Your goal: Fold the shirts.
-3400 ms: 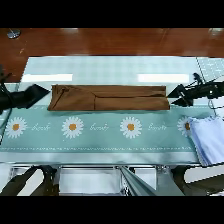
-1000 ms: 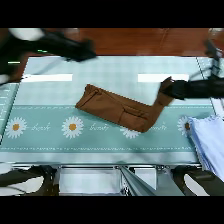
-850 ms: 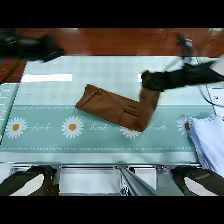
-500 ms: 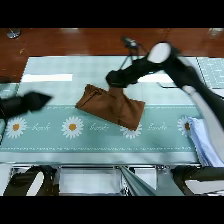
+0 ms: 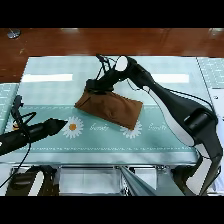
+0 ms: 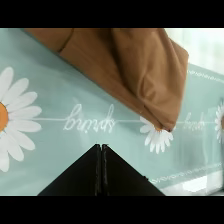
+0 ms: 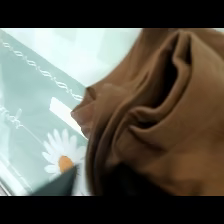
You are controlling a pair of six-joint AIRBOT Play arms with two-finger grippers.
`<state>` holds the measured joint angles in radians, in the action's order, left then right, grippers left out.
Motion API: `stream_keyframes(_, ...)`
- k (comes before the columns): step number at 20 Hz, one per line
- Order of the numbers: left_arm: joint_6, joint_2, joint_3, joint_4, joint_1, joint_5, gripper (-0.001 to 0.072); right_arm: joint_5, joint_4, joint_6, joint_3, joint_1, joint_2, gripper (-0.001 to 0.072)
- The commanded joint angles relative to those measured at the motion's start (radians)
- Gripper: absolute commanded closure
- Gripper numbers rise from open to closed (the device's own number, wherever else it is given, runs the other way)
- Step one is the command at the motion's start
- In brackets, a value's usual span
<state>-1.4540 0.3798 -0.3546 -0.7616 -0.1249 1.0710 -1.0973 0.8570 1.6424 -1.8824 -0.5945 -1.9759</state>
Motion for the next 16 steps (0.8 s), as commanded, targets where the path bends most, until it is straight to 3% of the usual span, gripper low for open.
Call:
stream_keyframes(1, 0.031, 0.04, 0.018, 0.006, -0.001, -0.043, 0.068, 0.029, -0.085, -0.056, -0.021, -0.009, -0.025, 0.0089)
stream_keyframes(6, 0.033, 0.119, 0.018, 0.006, -0.001, -0.091, 0.068, -0.234, -0.024, -0.05, -0.1, 0.19, 0.142, 0.0089)
stream_keyframes(10, 0.033, 0.127, 0.018, 0.006, 0.0, -0.092, 0.0679, -0.481, 0.364, -0.057, -0.053, 0.39, 0.415, 0.0087)
stream_keyframes(12, 0.033, 0.127, 0.018, 0.006, -0.001, -0.096, 0.068, -0.374, 0.441, -0.056, 0.151, 0.465, 0.598, 0.0087)
stream_keyframes(14, 0.033, 0.127, 0.018, 0.006, -0.001, -0.096, 0.068, -0.11, 0.436, -0.003, 0.516, 0.518, 0.808, 0.0087)
stream_keyframes(16, 0.033, 0.127, 0.018, 0.006, 0.0, -0.096, 0.068, 0.161, 0.422, 0.158, 0.936, 0.551, 0.987, 0.0087)
